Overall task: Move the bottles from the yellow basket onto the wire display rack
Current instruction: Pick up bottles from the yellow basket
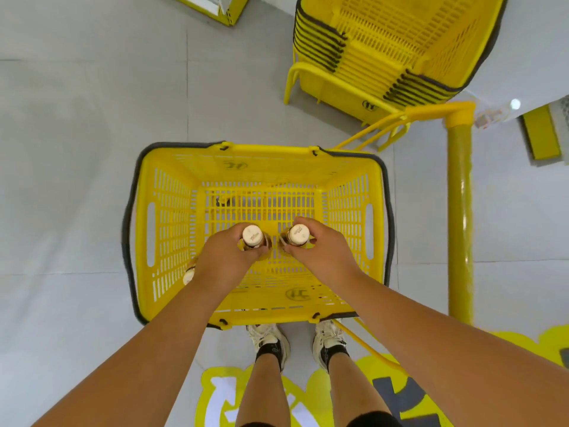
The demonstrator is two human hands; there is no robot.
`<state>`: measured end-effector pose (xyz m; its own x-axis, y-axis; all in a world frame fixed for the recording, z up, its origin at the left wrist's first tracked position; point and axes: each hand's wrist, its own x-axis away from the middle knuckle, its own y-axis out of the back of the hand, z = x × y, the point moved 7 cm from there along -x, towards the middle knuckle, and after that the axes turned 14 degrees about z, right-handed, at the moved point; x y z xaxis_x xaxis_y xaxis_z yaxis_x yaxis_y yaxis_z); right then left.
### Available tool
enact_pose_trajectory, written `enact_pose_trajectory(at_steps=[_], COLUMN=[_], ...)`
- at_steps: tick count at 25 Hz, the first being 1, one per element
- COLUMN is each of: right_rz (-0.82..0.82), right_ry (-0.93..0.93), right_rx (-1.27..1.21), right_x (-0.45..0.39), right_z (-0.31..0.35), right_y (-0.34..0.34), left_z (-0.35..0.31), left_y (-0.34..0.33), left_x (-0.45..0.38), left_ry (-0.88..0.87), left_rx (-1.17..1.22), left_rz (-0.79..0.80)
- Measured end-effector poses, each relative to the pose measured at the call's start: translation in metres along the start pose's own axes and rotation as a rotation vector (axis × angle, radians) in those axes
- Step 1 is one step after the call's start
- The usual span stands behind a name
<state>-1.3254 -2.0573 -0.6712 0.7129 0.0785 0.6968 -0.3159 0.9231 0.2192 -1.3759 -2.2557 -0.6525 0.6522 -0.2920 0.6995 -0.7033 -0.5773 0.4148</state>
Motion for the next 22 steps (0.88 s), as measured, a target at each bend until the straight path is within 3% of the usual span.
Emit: enact_pose_trajectory(at_steps=[6,13,22], right_rz=[-0.164,-0.294,-0.372], right_ry=[0.165,0.344,0.670], right_rx=[-0.075,-0.060,-0.111], right_x=[0.099,0.260,0.437], right_z=[0.105,0.238,0.393], right_y=[0.066,0.131,0.209], left_z=[-0.096,-0.237,-0.376], left_y=[0.069,0.132,0.211], left_x=[0.091,0.247,0.421], left_ry=[-0.049,-0.245,-0.664], left_rx=[0.240,0.446,0.610], left_rz=[-0.219,-0.394,-0.536])
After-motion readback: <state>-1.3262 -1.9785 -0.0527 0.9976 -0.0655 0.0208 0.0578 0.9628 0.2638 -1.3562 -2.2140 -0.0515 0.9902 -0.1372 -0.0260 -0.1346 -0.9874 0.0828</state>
